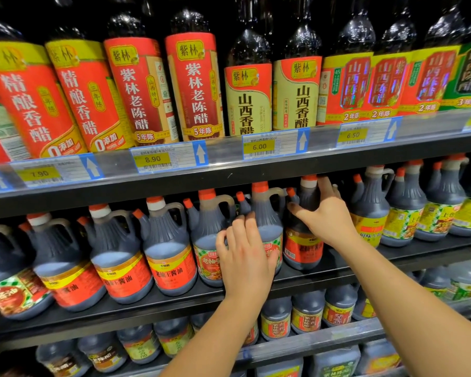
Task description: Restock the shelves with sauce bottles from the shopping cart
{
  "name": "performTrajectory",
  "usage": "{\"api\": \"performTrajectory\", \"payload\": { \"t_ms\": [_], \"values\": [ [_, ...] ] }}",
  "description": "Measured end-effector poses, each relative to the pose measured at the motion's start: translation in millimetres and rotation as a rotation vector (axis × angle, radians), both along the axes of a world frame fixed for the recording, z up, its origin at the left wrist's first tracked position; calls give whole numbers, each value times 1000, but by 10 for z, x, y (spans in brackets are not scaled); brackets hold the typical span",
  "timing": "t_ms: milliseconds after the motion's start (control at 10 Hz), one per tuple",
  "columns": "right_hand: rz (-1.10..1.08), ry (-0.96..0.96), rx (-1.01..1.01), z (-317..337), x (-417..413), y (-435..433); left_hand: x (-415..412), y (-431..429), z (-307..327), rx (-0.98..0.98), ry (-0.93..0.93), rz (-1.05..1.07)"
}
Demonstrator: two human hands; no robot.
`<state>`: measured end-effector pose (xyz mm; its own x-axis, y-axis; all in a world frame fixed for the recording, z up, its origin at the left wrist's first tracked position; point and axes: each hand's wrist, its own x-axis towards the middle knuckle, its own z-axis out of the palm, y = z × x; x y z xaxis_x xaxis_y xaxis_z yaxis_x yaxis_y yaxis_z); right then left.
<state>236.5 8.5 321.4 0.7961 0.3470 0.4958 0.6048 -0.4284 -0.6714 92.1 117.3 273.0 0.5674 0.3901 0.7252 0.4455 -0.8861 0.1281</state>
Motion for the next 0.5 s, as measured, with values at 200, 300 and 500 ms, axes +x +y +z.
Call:
{"api": "performTrajectory", "payload": {
  "t_ms": [200, 300, 500],
  "values": [
    [2, 6, 16, -16, -31, -5, -36, -8, 25, -61, 17, -54],
    [2, 10, 21, -18, -71, 4, -100, -37, 28, -88, 13, -105],
    [-76, -64, 153, -155, -237, -117, -648, 29, -208, -67, -64, -316]
  ]
}}
